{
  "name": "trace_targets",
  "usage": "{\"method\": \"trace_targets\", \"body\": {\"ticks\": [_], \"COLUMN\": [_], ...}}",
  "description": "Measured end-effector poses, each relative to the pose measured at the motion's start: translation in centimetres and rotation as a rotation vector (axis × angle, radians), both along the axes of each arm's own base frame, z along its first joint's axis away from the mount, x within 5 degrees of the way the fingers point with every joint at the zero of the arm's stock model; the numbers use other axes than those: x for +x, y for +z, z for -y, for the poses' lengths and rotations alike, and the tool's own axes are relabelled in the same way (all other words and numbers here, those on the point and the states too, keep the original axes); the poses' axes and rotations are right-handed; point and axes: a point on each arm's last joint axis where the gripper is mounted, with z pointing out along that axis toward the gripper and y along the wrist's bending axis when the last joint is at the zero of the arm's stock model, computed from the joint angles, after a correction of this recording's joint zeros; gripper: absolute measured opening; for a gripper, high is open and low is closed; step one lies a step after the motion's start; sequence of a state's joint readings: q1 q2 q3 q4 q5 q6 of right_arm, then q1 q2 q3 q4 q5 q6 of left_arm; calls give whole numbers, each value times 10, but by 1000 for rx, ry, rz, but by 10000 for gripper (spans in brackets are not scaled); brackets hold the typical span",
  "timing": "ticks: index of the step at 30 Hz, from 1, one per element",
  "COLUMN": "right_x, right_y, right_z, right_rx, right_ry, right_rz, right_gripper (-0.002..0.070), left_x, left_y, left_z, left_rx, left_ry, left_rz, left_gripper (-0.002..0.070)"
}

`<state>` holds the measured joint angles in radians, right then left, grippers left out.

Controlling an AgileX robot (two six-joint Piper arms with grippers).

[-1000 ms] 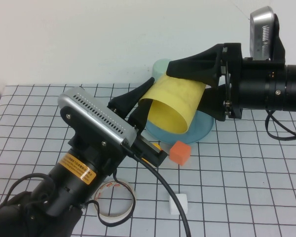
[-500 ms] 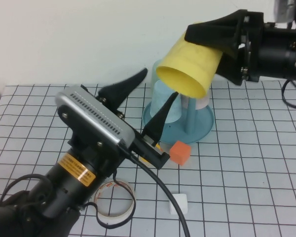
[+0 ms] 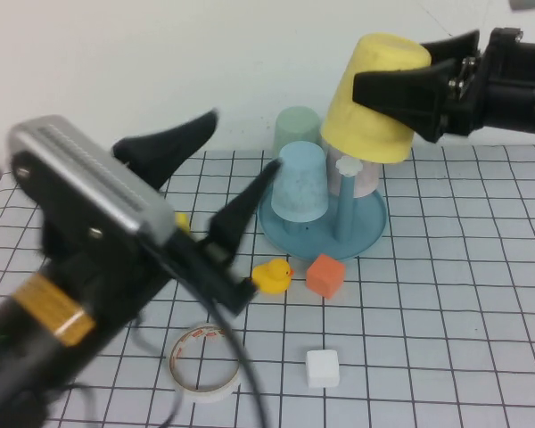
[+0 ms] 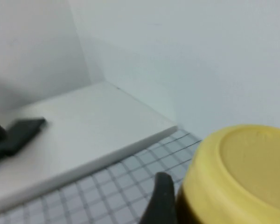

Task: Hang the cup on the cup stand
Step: Place the cup on the cup holder

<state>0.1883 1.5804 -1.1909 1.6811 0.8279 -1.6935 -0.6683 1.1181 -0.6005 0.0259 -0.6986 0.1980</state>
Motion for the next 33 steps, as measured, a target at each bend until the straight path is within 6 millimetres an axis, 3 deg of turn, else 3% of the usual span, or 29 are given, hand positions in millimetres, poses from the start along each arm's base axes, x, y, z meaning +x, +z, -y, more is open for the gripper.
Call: {"method": "trace_targets", "body": {"ticks": [3,5,8,11,17,25,33], "right_x": [2,4,9,13,26,44,69], "right_y": [-1,-2,-3,-6,-28,-70,-67], "right_z": [1,3,6,9,7,-1,-6], "right_rx": [-87,-136,-185,-217,-233,-227,-244], "right_ry": [-6,-27,-82,-131,-130,-62,-51], "right_rz": [141,200,227,228,169,68,152], "right_gripper": [591,591,591,591,591,591,591], "left_x": [-13,-25,-45,-62,-81,-82,-80], "left_y": [2,2,1,-3,-4,-14,-25], "left_z": [-16,-26,-37,-45,-56,-64,-78], "left_rx": [16,53,169,266,319,373,383], "left_ry": [35,43,10,-34,-70,-3,164], "left_rz": [-175,-281,-347,-405,-458,-572,-737], "left_gripper": [375,277,127,38,4,0,0]}}
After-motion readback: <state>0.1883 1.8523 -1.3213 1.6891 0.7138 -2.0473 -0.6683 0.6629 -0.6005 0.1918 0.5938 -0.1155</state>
